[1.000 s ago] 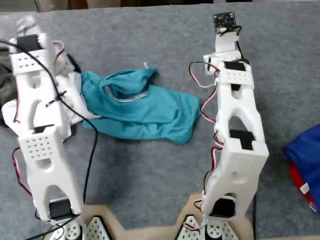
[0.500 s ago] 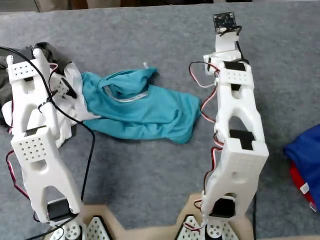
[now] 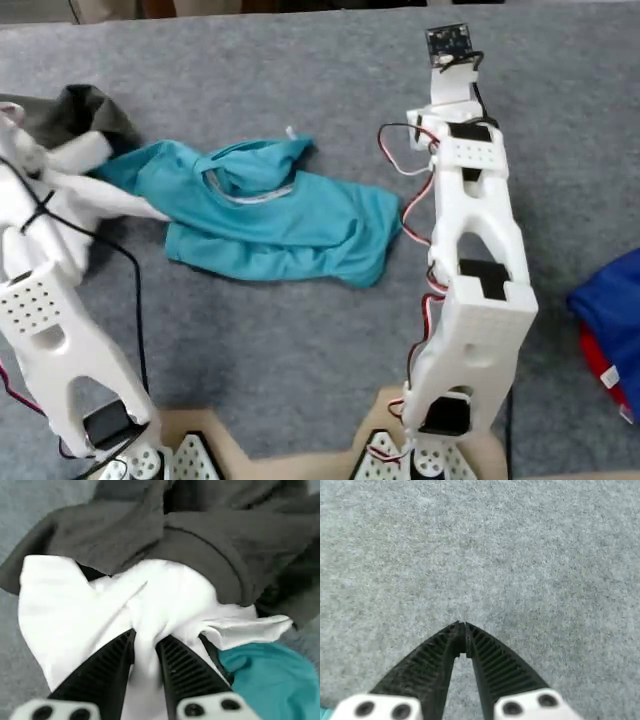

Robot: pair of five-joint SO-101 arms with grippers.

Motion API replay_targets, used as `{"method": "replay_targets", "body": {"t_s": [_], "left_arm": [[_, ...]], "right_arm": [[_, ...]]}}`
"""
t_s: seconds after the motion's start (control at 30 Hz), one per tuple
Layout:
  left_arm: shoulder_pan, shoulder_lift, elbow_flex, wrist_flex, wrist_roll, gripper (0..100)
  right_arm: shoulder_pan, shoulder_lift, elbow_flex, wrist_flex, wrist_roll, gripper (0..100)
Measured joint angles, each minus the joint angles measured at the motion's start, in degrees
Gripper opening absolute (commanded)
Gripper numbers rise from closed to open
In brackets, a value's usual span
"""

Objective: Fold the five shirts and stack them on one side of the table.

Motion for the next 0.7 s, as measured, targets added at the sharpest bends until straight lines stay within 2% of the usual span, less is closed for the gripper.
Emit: {"method": "replay_targets", "body": {"t_s": [0.17, 0.23, 0.47, 0.63, 0.7], "left_arm": [[-2.5, 0.0, -17.8, 0.8, 0.0, 2], [-2.8, -0.3, -20.7, 0.8, 0.0, 2], [-7.8, -0.1, -21.7, 0.1, 10.3, 2], [-7.2, -0.1, -21.7, -0.4, 12.0, 3], [-6.1, -0.1, -21.4, -0.4, 12.0, 7]], "right_arm": [[0.0, 0.0, 0.0, 0.0, 0.0, 0.5], [0.0, 0.0, 0.0, 0.0, 0.0, 0.5], [0.0, 0.0, 0.0, 0.0, 0.0, 0.5], [0.0, 0.0, 0.0, 0.0, 0.0, 0.5], [0.0, 0.0, 0.0, 0.0, 0.0, 0.5]]}}
